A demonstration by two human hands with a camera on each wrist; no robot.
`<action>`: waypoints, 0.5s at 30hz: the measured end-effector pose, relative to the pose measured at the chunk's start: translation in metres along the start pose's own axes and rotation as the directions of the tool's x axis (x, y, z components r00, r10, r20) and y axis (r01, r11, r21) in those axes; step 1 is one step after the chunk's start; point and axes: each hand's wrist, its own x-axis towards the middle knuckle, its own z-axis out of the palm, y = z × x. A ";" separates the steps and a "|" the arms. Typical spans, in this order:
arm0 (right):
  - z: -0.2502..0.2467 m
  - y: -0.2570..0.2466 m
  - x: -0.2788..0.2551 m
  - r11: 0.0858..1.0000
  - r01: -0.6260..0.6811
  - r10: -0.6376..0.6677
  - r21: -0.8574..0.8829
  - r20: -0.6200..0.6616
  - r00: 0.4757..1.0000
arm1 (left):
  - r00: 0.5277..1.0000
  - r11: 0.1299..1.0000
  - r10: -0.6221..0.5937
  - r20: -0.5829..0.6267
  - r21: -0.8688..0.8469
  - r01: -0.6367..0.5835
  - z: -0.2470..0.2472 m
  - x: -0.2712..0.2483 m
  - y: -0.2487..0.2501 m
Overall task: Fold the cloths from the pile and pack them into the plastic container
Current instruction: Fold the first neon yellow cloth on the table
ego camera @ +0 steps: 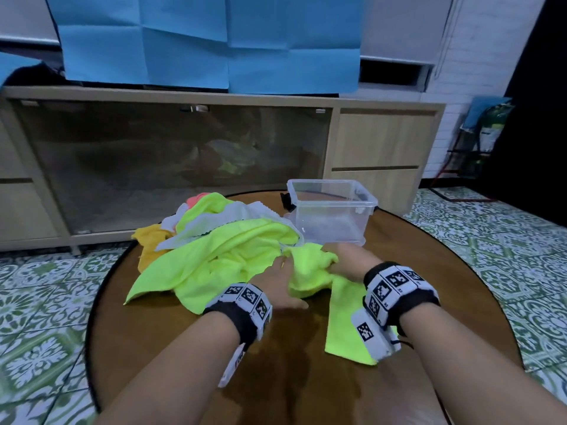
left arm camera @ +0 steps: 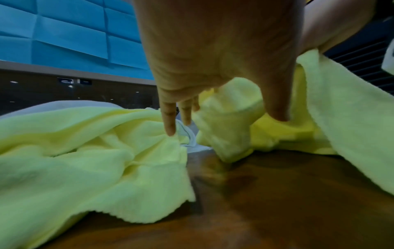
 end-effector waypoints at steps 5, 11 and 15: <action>-0.019 -0.017 -0.018 0.976 0.162 -0.166 0.143 0.016 0.986 | 0.869 0.979 0.098 -0.484 -0.112 -0.173 -0.016 -0.013 0.015; -0.069 -0.023 -0.040 0.955 0.195 -0.210 0.225 0.045 0.977 | 0.720 0.931 0.278 -0.636 -0.007 -0.365 -0.055 -0.032 0.033; -0.099 -0.023 -0.052 0.940 0.159 -0.140 0.303 -0.083 0.987 | 0.702 0.938 0.154 -0.696 -0.119 -0.324 -0.080 -0.047 0.050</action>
